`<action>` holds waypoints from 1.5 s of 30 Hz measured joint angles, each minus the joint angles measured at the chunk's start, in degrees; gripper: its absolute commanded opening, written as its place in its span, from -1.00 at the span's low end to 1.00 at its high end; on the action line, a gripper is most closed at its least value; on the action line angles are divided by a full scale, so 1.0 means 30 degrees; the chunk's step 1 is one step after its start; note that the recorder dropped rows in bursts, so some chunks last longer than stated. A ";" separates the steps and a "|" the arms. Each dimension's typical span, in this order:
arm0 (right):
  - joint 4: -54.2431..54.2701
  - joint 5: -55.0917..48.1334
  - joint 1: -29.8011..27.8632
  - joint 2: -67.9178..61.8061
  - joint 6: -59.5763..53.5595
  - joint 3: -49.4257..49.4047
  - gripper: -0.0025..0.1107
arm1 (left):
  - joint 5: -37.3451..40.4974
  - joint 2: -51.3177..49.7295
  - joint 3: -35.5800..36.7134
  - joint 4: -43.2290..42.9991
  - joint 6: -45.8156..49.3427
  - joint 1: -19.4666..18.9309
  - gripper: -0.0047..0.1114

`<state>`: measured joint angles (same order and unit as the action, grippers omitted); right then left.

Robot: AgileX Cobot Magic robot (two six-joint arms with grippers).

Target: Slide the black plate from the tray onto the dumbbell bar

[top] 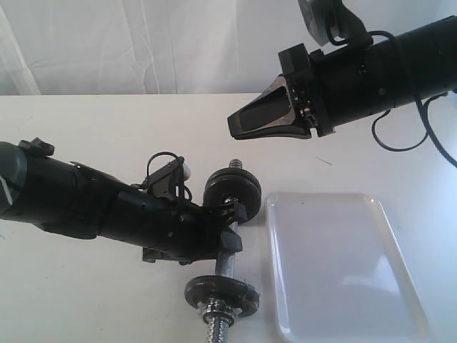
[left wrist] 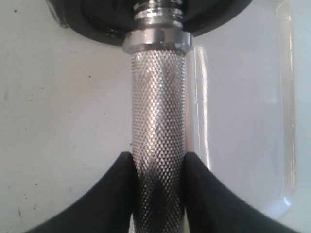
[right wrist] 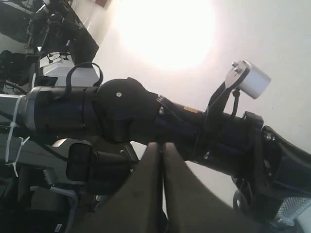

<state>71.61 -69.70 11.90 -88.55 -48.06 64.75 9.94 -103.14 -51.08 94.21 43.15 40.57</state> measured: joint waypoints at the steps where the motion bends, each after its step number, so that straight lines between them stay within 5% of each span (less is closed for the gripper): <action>1: 0.0000 0.0000 0.0000 0.0000 0.0000 0.0000 -0.94 | 0.0000 0.0000 0.0000 0.0031 0.0000 0.0000 -0.92; 3: 0.0000 0.0000 0.0000 0.0000 0.0000 0.0000 -0.94 | 0.0000 0.0000 0.0000 0.0074 -0.0071 0.0000 -0.88; 8: 0.0000 0.0000 0.0000 0.0000 0.0000 0.0000 -0.94 | -0.0034 0.0000 0.0000 0.0074 -0.0071 0.0000 -0.32; 11: 0.0000 0.0000 0.0000 0.0000 0.0000 0.0000 -0.94 | -0.0034 0.0000 0.0000 0.0074 -0.0071 0.0000 -0.16; 25: 0.0000 0.0000 0.0000 0.0000 0.0000 0.0000 -0.94 | 0.0067 0.0000 -0.0012 0.0205 -0.0228 0.0000 -0.12; 34: 0.0000 0.0000 0.0000 0.0000 0.0035 0.0000 -0.94 | 0.0112 0.0000 -0.0012 -0.0247 -0.0228 0.0000 0.36; 45: 0.0000 0.0000 0.0000 0.0000 0.0108 0.0000 -0.94 | 0.0232 0.0000 -0.0012 -0.0483 -0.0228 0.0000 0.36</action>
<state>71.61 -69.70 11.90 -88.55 -47.74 64.75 10.63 -103.14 -51.12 92.76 42.46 40.57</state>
